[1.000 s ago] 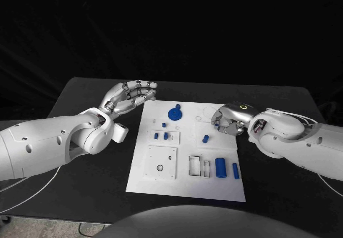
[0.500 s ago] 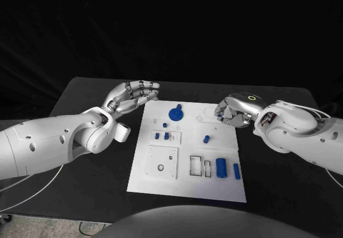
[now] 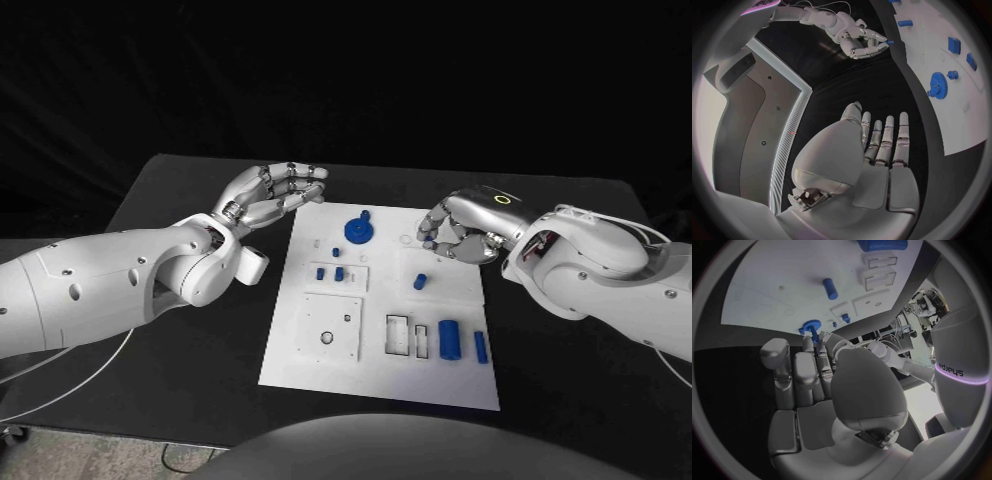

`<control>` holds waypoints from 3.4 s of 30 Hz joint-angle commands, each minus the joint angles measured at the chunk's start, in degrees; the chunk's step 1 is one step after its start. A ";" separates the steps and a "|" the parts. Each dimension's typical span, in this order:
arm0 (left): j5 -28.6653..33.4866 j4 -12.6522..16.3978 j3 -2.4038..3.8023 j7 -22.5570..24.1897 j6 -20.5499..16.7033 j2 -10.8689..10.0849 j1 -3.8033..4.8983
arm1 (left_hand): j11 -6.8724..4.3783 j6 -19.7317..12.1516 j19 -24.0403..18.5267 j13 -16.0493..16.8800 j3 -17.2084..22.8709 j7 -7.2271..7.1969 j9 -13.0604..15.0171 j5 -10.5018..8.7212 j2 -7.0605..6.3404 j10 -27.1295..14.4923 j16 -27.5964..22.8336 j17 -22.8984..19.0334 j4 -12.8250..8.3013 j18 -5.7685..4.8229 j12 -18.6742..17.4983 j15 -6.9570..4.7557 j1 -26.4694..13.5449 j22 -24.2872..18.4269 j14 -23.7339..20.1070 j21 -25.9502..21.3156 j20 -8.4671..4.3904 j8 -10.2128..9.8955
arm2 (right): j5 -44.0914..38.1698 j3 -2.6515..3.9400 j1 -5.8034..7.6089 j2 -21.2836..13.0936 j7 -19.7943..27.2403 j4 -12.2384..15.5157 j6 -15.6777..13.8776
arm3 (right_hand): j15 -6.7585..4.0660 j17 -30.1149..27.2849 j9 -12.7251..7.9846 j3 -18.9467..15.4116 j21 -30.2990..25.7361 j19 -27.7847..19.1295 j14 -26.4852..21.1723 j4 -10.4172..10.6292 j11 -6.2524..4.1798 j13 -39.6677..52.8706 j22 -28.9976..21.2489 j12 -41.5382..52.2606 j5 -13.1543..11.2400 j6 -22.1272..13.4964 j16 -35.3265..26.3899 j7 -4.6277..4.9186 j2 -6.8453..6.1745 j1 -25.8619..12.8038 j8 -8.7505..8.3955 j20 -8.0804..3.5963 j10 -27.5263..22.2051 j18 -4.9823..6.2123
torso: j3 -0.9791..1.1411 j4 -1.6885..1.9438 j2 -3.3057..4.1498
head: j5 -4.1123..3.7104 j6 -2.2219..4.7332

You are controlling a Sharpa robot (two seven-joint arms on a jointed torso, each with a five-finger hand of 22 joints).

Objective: Assemble the parts on the task board

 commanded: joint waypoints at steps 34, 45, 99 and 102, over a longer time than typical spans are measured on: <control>0.16 0.35 -1.15 -0.25 1.58 0.81 0.01 | 0.51 0.41 0.33 -0.28 0.42 0.38 -0.22 0.39 0.13 0.33 0.33 -0.13 -0.38 0.21 0.38 -0.07 1.16 -0.17 0.62 0.29 -0.03 0.38 | -2.41 0.27 -9.27 12.85 2.22 -2.42 -2.28 | -0.67 6.92 0.17 -0.95 9.69 4.05 3.71 -0.25 -2.81 -1.46 7.74 -2.02 0.98 0.15 7.67 0.17 -0.32 0.59 -0.49 -0.73 3.98 -1.01 | -0.15 0.27 -0.36 | 4.49 0.01; 0.16 0.11 -1.17 -0.27 1.72 1.20 0.01 | 0.54 0.44 0.36 -0.33 0.49 0.40 -0.26 0.44 0.17 0.38 0.36 -0.14 -0.44 0.21 0.42 -0.07 1.29 -0.18 0.65 0.29 -0.02 0.41 | -4.58 0.39 -11.59 13.57 1.22 -3.07 -2.19 | -0.65 7.00 0.13 -1.01 9.89 4.19 3.79 -0.30 -2.74 -1.63 7.78 -2.27 0.88 0.12 7.87 0.22 -0.44 0.62 -0.64 -0.74 3.91 -1.03 | -0.17 0.15 -0.46 | 4.82 0.01; 0.16 -1.28 -1.31 -1.05 2.62 2.21 -0.02 | 0.63 0.47 0.45 -0.46 0.63 0.50 -0.37 0.51 0.24 0.45 0.45 -0.16 -0.60 0.19 0.45 0.07 1.60 -0.21 0.77 0.31 0.00 0.43 | -5.47 0.41 -13.99 14.69 0.21 -4.45 -1.56 | -0.33 6.47 -0.44 -0.86 9.45 3.96 3.40 -0.74 -2.37 -2.14 7.60 -3.09 -1.03 -0.55 7.61 0.67 -0.82 1.33 -1.75 -0.54 3.59 -0.95 | -0.18 0.22 -0.51 | 4.96 0.01; 0.16 -1.39 -1.32 -1.10 2.73 2.28 -0.03 | 0.65 0.47 0.47 -0.48 0.65 0.52 -0.38 0.52 0.26 0.45 0.46 -0.16 -0.62 0.19 0.45 0.09 1.63 -0.22 0.78 0.32 0.00 0.43 | -5.58 0.41 -14.00 14.74 0.14 -4.42 -1.11 | -0.20 6.33 -0.71 -0.94 9.31 3.85 3.28 -0.60 -2.20 -2.25 7.55 -3.31 -1.94 -0.97 7.53 0.82 -1.01 1.23 -2.22 -0.45 3.36 -0.93 | -0.17 0.16 -0.53 | 4.96 0.01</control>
